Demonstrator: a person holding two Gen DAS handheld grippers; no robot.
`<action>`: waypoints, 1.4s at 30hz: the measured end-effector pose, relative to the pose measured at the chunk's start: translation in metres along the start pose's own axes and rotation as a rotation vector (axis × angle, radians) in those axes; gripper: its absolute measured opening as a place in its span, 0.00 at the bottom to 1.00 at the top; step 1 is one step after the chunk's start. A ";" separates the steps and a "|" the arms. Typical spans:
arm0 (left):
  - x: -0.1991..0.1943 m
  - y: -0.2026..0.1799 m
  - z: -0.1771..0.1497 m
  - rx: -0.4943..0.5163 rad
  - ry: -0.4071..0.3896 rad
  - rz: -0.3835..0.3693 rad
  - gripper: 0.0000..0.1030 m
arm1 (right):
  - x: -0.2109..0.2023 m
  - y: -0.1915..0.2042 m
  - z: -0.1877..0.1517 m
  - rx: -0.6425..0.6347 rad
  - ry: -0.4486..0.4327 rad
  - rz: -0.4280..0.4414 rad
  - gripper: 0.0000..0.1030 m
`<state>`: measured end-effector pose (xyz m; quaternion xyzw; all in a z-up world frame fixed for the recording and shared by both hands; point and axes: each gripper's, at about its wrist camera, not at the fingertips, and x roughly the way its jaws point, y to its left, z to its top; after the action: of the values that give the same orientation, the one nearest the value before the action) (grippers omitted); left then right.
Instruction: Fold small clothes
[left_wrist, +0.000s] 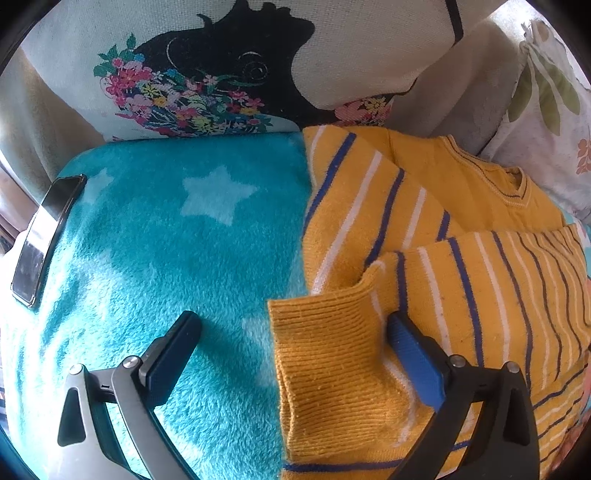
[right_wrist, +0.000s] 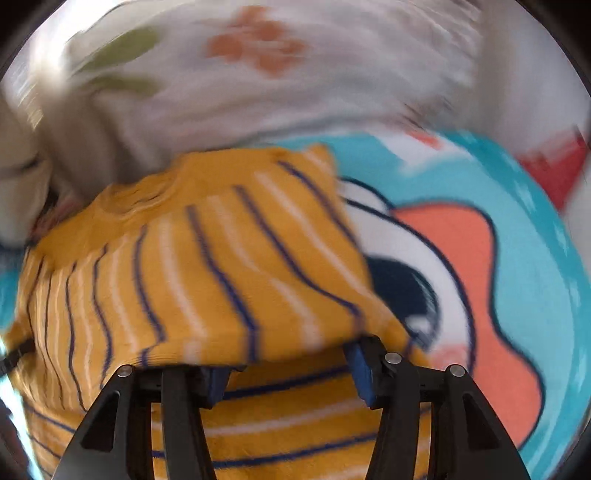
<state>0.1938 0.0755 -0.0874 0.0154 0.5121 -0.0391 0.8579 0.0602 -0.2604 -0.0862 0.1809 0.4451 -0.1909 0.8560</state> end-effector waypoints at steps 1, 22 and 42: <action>0.001 0.000 0.000 0.000 -0.002 0.000 0.99 | -0.005 -0.004 -0.004 0.019 0.002 -0.013 0.55; 0.006 0.010 -0.002 0.002 -0.017 -0.026 1.00 | -0.028 0.046 -0.035 -0.355 -0.089 -0.173 0.56; -0.088 0.032 -0.033 -0.070 -0.078 -0.001 0.95 | -0.054 -0.042 0.010 0.023 -0.036 0.185 0.59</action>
<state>0.1260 0.1143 -0.0264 -0.0165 0.4792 -0.0219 0.8773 0.0180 -0.2920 -0.0416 0.2276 0.4088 -0.1195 0.8757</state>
